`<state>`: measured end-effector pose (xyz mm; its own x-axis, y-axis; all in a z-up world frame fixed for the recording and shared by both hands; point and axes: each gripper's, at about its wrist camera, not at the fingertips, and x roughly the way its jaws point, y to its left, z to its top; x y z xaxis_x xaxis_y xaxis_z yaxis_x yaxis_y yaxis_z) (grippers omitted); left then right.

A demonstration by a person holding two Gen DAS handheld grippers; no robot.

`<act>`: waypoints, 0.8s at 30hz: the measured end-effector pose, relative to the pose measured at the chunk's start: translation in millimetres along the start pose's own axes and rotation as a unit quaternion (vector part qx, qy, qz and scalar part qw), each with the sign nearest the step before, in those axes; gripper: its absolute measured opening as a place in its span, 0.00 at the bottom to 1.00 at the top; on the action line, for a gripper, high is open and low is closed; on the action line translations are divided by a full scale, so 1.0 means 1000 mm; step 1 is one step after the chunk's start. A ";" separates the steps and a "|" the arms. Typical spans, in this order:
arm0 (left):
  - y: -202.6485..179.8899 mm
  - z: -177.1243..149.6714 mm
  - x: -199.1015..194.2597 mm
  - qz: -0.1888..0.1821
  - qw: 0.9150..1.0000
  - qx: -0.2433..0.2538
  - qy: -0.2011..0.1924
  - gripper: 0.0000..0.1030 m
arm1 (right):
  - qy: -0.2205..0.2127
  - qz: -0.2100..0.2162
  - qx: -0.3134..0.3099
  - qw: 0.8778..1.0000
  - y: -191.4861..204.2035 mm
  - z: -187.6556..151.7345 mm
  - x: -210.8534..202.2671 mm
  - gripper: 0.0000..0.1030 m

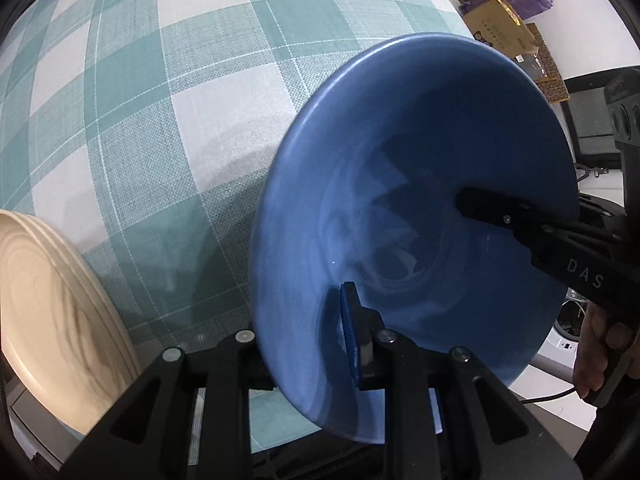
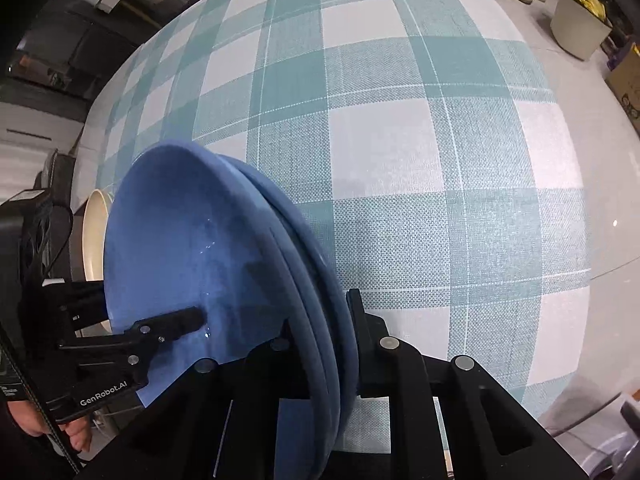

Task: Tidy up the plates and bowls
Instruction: 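Lift the bowl stack with both tools and carry it over the cream plates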

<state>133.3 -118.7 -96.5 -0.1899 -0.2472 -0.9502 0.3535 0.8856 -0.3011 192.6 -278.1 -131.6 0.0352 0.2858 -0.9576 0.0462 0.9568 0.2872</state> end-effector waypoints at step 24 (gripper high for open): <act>0.056 -0.013 -0.077 0.016 0.994 -0.069 -0.081 0.21 | 0.000 0.047 -0.036 0.998 0.088 0.034 -0.025 0.12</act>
<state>156.1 -45.3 -38.7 -0.0269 -0.2691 -0.9627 0.2265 0.9364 -0.2680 230.0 -202.5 -82.1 0.0359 0.3750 -0.9263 -0.0291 0.9269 0.3741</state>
